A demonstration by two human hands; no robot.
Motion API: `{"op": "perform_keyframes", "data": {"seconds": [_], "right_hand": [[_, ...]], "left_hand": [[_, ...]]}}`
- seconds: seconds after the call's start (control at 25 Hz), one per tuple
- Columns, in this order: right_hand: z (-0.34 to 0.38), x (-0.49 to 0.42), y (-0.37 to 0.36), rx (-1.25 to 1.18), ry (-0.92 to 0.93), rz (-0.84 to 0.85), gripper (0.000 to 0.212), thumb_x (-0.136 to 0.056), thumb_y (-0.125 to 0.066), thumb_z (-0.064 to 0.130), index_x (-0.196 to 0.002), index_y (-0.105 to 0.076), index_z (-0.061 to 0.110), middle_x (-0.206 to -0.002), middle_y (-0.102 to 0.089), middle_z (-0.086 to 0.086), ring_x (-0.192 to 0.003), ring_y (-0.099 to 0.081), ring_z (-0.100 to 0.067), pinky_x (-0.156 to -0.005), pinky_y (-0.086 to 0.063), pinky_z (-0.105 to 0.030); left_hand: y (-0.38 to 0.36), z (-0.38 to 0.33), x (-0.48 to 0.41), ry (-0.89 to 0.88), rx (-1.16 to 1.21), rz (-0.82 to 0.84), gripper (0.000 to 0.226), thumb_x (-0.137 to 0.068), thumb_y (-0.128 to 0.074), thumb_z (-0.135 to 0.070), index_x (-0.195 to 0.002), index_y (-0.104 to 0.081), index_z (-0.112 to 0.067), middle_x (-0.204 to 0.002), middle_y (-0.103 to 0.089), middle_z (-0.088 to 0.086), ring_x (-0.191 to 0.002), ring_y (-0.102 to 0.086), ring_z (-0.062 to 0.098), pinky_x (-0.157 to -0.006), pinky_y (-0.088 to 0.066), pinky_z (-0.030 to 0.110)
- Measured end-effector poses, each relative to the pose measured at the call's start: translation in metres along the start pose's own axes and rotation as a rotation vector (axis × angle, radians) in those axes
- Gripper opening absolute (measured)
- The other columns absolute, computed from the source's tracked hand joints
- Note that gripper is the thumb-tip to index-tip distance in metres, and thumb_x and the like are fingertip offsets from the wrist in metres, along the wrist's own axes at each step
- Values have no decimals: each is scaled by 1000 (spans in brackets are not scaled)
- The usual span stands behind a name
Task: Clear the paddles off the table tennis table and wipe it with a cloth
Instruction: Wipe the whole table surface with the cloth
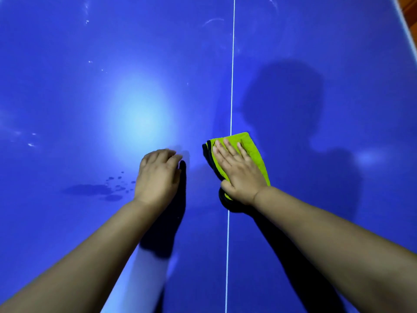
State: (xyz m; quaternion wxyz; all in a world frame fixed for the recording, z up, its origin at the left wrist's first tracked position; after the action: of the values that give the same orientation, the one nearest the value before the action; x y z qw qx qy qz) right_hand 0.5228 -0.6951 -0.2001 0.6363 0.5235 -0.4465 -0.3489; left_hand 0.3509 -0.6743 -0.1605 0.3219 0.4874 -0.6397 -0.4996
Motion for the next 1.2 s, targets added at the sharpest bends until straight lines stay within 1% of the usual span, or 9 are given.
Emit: {"op": "perform_keyframes", "data": {"seconds": [0.16, 0.28, 0.4, 0.52, 0.64, 0.72, 0.84, 1.0, 1.2], "right_hand": [[54, 63, -13, 5, -34, -16, 84, -69, -34, 31, -150, -27, 7, -158, -22, -9, -147, -12, -26, -117, -11, -48], [94, 108, -25, -5, -78, -11, 85, -69, -38, 32, -149, -28, 7, -158, -21, -9, -147, -12, -27, -116, -12, -48], [126, 145, -33, -12, -156, -28, 85, -68, -41, 33, -148, -30, 6, -158, -21, -9, -147, -14, -28, -114, -13, -49], [158, 173, -37, -60, -320, -52, 84, -69, -41, 33, -147, -32, 3, -156, -23, -13, -145, -18, -31, -113, -14, -49], [174, 173, -40, -103, -566, -14, 83, -69, -37, 34, -143, -36, -2, -153, -29, -20, -143, -22, -36, -113, -11, -48], [175, 159, -37, -141, -730, 5, 83, -69, -34, 36, -142, -38, -4, -150, -33, -22, -141, -26, -38, -114, -6, -47], [165, 126, -29, -183, -906, -20, 85, -74, -31, 37, -148, -23, -3, -156, -16, -21, -146, -8, -37, -115, 7, -48], [132, 77, -21, -241, -1017, -19, 84, -85, -33, 40, -151, 1, 0, -159, 7, -17, -146, 14, -33, -115, 11, -49], [76, 6, -2, -222, -1035, -65, 88, -88, -42, 43, -151, 2, 0, -160, 7, -16, -146, 13, -32, -116, 7, -50]], "left_hand": [[20, 21, 57, 91, 19, 26, 6, -74, -66, -7, -79, -67, -10, -83, -57, 10, -84, -53, 34, -80, -32, 38], [28, 24, 91, 60, -22, 59, 8, -71, -67, -3, -70, -63, -11, -73, -56, 8, -76, -52, 33, -75, -31, 36], [35, 22, 114, 16, -78, 68, 18, -77, -55, -18, -63, -62, -9, -64, -55, 7, -69, -54, 31, -72, -27, 35], [44, 25, 134, -27, -94, 108, 27, -77, -59, -27, -56, -60, -10, -58, -54, 6, -67, -54, 30, -72, -30, 36], [50, 39, 141, -58, -48, 120, 13, -68, -78, -15, -66, -66, -12, -64, -59, 6, -73, -57, 31, -77, -27, 35], [53, 50, 141, -39, -10, 119, 17, -65, -79, -10, -79, -70, -13, -76, -64, 6, -83, -58, 32, -83, -25, 34], [53, 63, 133, -29, -6, 101, 22, -71, -74, -12, -92, -71, -13, -88, -67, 6, -92, -56, 33, -89, -26, 35], [43, 69, 104, -17, -40, 161, 27, -74, -71, -14, -101, -70, -11, -97, -67, 8, -101, -55, 35, -93, -33, 43], [28, 82, 47, 38, -93, 164, 43, -66, -75, -16, -107, -66, -7, -111, -64, 13, -105, -56, 35, -91, -37, 45]]}}
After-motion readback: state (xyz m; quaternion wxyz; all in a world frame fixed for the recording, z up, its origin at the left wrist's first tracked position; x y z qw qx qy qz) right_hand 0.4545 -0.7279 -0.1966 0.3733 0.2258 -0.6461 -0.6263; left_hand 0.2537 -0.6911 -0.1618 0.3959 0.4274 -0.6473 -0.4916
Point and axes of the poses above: each hand's wrist, its own x-axis away from the middle knuckle, its own y-axis out of the back of the hand, z = x × y, the point moved 8 cm from there along -x, towards the middle knuckle
